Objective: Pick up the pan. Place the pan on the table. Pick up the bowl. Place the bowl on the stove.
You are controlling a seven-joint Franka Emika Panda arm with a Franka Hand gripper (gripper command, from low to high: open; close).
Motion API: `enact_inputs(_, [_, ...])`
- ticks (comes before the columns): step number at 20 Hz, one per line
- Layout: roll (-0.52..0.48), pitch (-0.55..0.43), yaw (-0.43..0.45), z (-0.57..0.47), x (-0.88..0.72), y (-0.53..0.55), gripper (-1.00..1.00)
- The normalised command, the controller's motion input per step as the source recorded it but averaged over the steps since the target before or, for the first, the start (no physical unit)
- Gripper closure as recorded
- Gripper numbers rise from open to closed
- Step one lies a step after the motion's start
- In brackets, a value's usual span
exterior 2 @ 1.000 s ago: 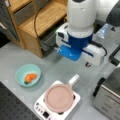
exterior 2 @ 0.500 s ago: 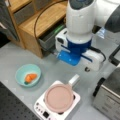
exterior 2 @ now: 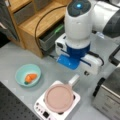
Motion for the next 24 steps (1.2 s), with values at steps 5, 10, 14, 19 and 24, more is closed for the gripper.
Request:
enact_inputs(5, [0.080,0.049,-0.144,-0.04,0.20,0.00,-1.00])
enact_inputs(10, [0.079,0.031,-0.180,-0.06,0.22,0.00,-1.00])
enact_inputs(14, [0.076,0.034,-0.183,-0.09,0.24,-0.01,-1.00])
enact_inputs(19, [0.089,0.027,-0.181,-0.06,0.24,0.00,-1.00])
enact_inputs(24, [0.082,0.028,-0.165,-0.02,0.20,-0.02,-1.00])
